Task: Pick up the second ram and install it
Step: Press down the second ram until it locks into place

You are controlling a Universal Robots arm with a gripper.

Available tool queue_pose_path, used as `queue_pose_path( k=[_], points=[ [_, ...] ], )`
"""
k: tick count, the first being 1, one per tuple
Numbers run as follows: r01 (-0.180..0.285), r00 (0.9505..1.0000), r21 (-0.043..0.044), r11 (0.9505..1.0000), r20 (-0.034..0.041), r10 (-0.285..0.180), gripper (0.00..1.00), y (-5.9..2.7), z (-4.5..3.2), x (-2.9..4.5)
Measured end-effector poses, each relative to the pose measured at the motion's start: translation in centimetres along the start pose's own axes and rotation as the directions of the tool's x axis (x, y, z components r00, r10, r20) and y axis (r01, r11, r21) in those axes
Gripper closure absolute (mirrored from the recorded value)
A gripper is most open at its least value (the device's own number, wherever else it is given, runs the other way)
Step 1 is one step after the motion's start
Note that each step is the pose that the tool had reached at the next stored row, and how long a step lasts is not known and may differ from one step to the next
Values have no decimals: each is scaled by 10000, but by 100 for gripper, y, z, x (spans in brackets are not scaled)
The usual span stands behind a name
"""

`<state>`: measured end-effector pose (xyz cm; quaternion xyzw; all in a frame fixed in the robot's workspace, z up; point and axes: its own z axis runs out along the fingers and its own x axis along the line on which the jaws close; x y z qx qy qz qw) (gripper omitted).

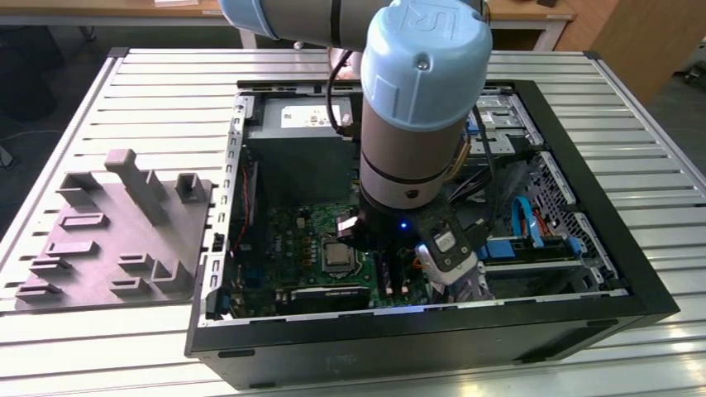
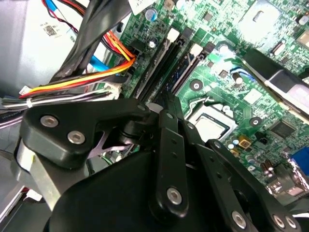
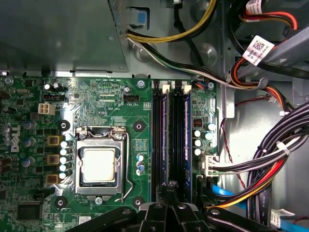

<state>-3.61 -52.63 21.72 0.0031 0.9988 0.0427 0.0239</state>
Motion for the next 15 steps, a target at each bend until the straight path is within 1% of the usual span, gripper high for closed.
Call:
queue_pose_path(
  k=[5,7,8,13,14,15],
  points=[
    [0,10000,-8,10000,1,0,90,0,1,0],
    [1,10000,-28,10000,6,-1,90,4,-15,-2],
    [0,10000,-25,10000,5,0,90,6,-41,-3],
    [1,10000,-4,10000,0,-1,90,20,-223,-11],
    [1,10000,-3,10000,0,-1,90,22,-249,-13],
    [1,10000,-1,10000,1,-1,90,22,-254,-13]
  ],
)
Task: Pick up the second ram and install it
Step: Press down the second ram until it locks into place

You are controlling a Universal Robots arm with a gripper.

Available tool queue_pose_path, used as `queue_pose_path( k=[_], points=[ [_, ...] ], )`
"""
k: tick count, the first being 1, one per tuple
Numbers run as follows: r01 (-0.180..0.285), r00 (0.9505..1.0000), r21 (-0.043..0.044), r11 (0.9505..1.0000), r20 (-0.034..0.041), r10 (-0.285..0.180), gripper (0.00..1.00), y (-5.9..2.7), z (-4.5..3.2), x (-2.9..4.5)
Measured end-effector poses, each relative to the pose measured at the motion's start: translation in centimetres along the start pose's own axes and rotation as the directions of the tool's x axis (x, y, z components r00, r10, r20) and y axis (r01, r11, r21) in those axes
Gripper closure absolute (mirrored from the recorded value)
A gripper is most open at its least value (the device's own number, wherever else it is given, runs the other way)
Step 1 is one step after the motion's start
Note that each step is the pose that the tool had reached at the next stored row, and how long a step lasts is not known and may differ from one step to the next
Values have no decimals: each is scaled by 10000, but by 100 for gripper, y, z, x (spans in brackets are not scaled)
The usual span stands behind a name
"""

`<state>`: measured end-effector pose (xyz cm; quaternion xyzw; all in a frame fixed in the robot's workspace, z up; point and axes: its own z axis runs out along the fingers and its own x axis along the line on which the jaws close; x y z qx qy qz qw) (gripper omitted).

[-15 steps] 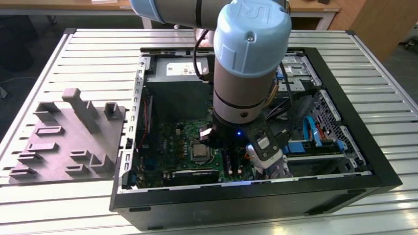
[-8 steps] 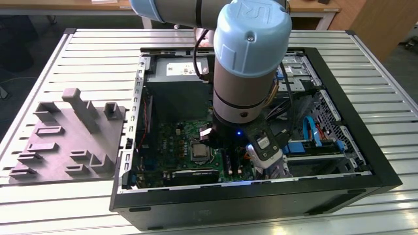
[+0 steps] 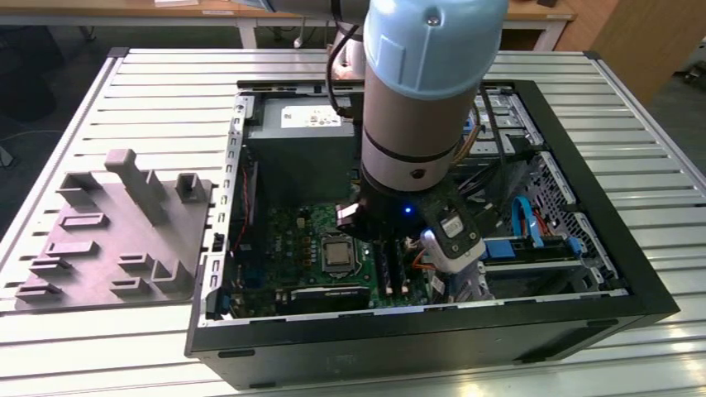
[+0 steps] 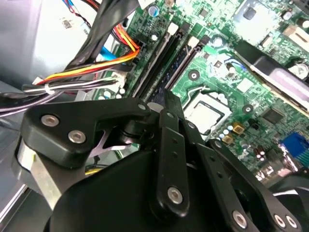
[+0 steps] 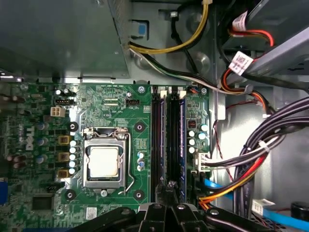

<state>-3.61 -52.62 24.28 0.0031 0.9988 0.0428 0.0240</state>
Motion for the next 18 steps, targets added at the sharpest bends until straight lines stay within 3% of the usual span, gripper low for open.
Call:
queue_pose_path(
  k=[6,16,18],
  points=[
    [0,10000,2,10000,0,0,90,12,0,0],
    [-1,10000,2,10000,0,1,90,171,14,1],
    [0,10000,3,10000,0,0,90,176,-20,-1]
  ],
)
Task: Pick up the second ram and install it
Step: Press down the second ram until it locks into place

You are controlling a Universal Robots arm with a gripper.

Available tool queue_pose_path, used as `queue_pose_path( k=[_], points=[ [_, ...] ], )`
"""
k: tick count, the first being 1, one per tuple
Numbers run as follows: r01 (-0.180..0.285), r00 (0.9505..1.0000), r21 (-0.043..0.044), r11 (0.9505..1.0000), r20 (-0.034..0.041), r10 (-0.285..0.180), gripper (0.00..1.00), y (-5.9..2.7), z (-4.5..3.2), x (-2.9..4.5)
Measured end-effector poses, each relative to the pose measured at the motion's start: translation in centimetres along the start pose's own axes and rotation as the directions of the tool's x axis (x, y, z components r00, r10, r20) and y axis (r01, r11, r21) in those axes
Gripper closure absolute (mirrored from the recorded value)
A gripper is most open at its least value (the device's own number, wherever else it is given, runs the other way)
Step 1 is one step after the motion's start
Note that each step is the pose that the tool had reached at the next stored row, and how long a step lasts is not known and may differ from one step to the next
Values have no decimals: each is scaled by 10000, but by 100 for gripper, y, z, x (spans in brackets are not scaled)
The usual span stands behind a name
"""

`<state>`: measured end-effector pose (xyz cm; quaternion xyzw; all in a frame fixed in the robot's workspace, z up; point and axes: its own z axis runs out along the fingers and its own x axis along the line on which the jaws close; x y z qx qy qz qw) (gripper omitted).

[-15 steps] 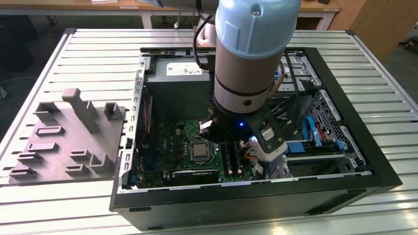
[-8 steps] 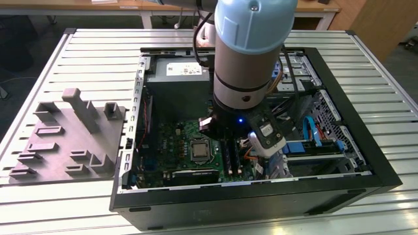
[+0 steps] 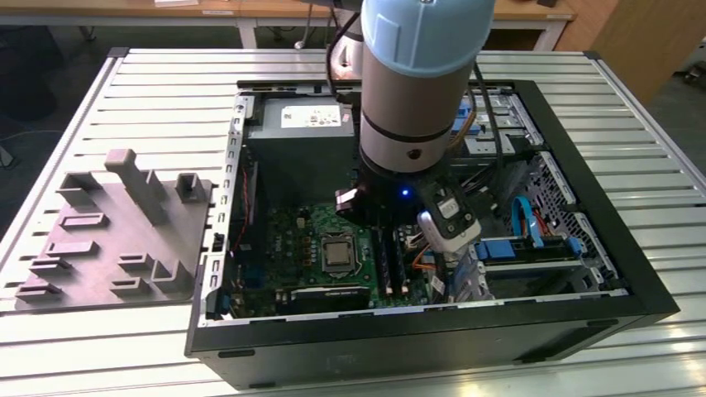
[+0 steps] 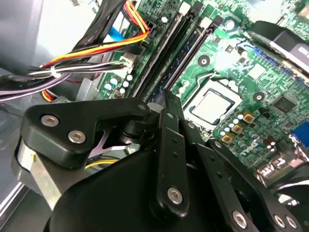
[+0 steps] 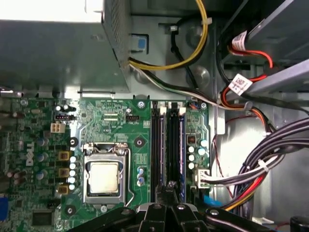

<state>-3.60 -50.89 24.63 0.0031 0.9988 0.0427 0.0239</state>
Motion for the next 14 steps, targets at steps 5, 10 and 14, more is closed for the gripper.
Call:
queue_pose_path(
  k=[5,10,14],
  points=[
    [-2,10000,-1,10000,1,2,90,14,-158,-7],
    [-1,10000,-4,10000,5,1,90,15,-170,-8],
    [0,10000,-1,10000,15,0,90,16,-178,-8]
  ],
)
